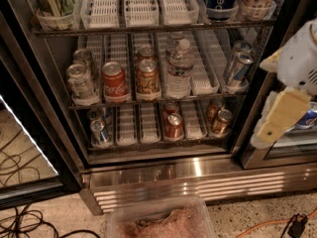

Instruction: Pick coke can from middle shelf of fridge

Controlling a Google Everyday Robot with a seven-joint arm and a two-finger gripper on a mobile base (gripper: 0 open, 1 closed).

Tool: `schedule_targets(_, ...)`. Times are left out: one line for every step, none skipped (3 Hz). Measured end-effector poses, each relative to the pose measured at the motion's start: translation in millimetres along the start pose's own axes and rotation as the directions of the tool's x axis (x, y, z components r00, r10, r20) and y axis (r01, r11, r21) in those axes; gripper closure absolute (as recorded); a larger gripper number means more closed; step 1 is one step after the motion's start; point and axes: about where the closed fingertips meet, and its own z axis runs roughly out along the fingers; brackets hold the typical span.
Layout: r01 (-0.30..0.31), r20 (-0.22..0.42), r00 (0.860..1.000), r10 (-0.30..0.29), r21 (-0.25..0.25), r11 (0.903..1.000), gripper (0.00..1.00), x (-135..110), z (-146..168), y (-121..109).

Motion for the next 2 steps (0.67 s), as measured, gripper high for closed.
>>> schedule_targets(-0.126,0.146,0.98,0.137,-0.079,0.9888,0.0,-10.5,50.3,36.7)
schedule_targets(-0.18,0.301,0.929,0.216,-0.144,0.9731,0.0,-34.1,92.8,60.6)
